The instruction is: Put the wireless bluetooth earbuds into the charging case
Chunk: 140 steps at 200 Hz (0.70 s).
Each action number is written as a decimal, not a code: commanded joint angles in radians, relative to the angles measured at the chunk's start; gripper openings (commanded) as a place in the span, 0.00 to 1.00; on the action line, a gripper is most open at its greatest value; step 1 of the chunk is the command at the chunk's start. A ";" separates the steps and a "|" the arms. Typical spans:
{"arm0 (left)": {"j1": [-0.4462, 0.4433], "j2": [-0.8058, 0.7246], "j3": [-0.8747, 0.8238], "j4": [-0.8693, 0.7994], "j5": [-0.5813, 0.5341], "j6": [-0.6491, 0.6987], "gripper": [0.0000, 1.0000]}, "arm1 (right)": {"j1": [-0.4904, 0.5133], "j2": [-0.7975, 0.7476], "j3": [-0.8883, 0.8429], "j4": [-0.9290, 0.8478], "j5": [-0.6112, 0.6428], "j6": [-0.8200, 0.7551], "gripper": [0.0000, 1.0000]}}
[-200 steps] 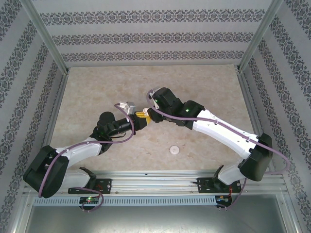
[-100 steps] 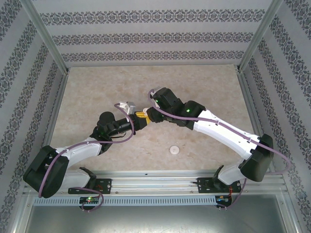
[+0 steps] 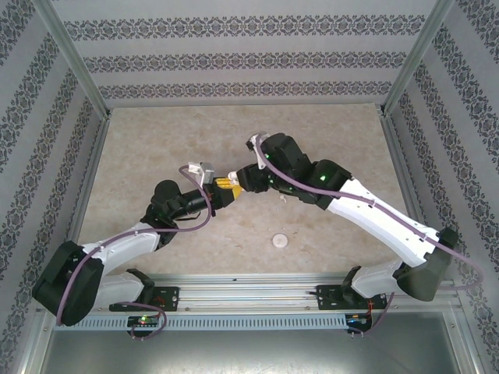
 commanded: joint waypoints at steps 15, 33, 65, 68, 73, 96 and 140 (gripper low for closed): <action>0.008 -0.066 0.030 -0.038 0.090 0.067 0.00 | -0.113 -0.024 -0.011 0.044 -0.261 0.114 0.48; 0.007 -0.085 0.033 -0.061 0.122 0.084 0.00 | -0.163 -0.016 -0.029 0.076 -0.381 0.165 0.48; 0.007 -0.106 0.042 -0.085 0.162 0.101 0.00 | -0.199 -0.011 -0.076 0.156 -0.508 0.230 0.45; 0.008 -0.106 0.042 -0.089 0.164 0.102 0.00 | -0.201 -0.010 -0.079 0.162 -0.516 0.236 0.44; 0.008 -0.108 0.043 -0.094 0.165 0.106 0.00 | -0.202 -0.008 -0.084 0.172 -0.529 0.242 0.44; 0.009 -0.110 0.051 -0.108 0.171 0.114 0.00 | -0.204 0.011 -0.091 0.185 -0.578 0.257 0.41; 0.008 -0.109 0.053 -0.113 0.170 0.120 0.00 | -0.204 0.036 -0.105 0.201 -0.632 0.278 0.39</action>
